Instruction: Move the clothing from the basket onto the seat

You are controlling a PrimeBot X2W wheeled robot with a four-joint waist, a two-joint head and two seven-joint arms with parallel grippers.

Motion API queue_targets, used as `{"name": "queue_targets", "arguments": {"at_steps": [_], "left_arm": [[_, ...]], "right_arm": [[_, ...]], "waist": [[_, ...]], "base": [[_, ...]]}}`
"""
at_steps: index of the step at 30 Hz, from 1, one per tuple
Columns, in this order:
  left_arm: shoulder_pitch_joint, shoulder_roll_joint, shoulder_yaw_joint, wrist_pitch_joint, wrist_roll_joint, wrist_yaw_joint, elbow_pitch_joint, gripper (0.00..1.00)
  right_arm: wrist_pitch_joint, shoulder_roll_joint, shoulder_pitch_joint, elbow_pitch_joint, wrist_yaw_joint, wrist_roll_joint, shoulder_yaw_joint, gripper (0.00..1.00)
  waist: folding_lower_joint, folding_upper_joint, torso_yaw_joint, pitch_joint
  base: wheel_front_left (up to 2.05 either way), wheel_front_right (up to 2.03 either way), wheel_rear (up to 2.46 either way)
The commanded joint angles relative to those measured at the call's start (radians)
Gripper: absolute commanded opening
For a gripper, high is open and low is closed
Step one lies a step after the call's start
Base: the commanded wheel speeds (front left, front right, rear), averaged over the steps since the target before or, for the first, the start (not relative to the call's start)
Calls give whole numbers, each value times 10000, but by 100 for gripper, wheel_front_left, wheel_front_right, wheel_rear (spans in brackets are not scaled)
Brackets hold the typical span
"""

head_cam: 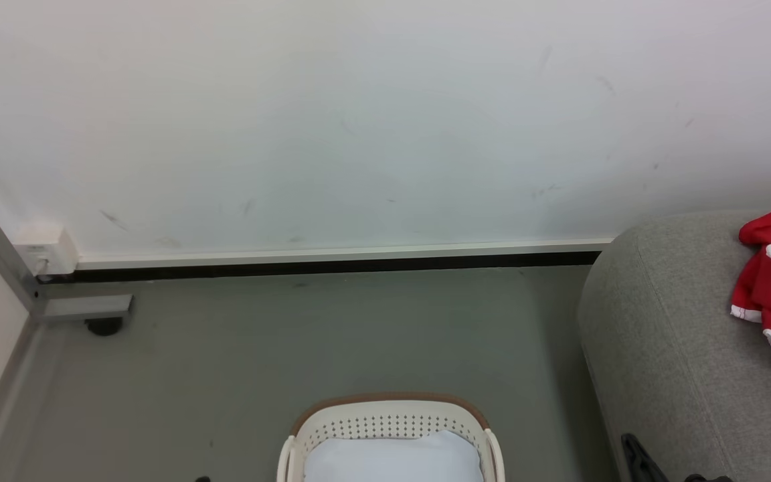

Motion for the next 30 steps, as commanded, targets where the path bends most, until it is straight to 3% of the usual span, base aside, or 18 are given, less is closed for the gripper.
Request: {"name": "queue_targets", "arguments": {"at_steps": [1, 30], "left_arm": [[-124, 14, 117, 127, -387, -42, -59, 0], [-1008, -132, 824, 1401, -5010, -135, -502, 0]], "right_arm": [[112, -27, -130, -104, 0, 436, -75, 0], [1389, -91, -633, -562, -6, 5586, -772, 0]], "waist": [[1, -1, 8, 7], [1, -1, 162, 144]], "base": [[0, 0, 0], [0, 0, 0]]}}
